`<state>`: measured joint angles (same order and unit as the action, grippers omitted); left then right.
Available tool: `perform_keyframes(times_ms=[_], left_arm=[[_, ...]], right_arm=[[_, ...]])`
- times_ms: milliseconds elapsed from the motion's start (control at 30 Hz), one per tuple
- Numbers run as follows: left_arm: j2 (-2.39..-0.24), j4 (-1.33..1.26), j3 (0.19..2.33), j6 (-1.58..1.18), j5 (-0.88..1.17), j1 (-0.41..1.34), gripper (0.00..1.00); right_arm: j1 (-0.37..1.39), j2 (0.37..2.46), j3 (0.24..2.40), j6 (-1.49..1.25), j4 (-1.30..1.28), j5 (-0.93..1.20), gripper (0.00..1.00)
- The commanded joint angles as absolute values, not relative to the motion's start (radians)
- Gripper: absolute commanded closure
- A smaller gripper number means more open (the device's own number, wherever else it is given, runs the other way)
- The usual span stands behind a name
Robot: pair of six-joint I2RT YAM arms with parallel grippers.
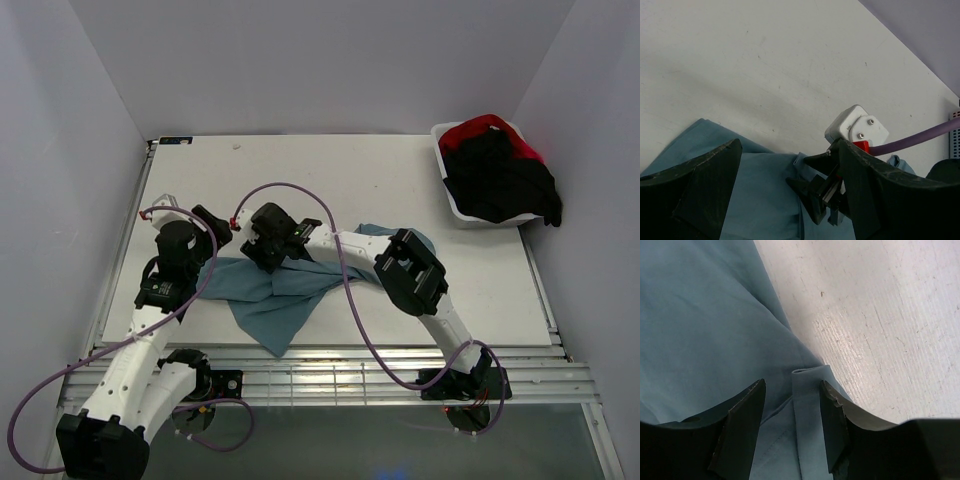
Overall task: Fold and stack the t-shirts
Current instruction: Flatten out the tshirt
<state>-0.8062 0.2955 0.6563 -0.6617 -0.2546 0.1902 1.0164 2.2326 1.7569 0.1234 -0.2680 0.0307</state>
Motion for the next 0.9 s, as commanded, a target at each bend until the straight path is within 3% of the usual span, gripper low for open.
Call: perform_keyframes(times_ms=[0, 400, 500, 633, 733, 867], left_arm=[[-0.775, 0.301, 0.650, -0.649, -0.249, 0.189, 0.11], [-0.755, 0.305, 0.640, -0.649, -0.242, 0.189, 0.11], [-0.752, 0.307, 0.638, -0.650, -0.239, 0.189, 0.11], [-0.755, 0.304, 0.634, -0.655, -0.235, 0.189, 0.11], [-0.761, 0.296, 0.627, -0.653, -0.233, 0.189, 0.11], [-0.770, 0.290, 0.617, -0.652, -0.244, 0.189, 0.11]], right_arm=[[1.017, 2.244, 1.790, 0.150, -0.276, -0.005, 0.46], [1.017, 2.249, 1.801, 0.172, -0.258, -0.094, 0.49], [1.017, 2.250, 1.796, 0.173, -0.253, -0.109, 0.55], [1.017, 2.240, 1.769, 0.176, -0.227, -0.150, 0.86], [1.019, 2.209, 1.723, 0.176, -0.189, -0.207, 0.92], [1.006, 2.102, 1.668, 0.183, -0.224, -0.388, 0.92]])
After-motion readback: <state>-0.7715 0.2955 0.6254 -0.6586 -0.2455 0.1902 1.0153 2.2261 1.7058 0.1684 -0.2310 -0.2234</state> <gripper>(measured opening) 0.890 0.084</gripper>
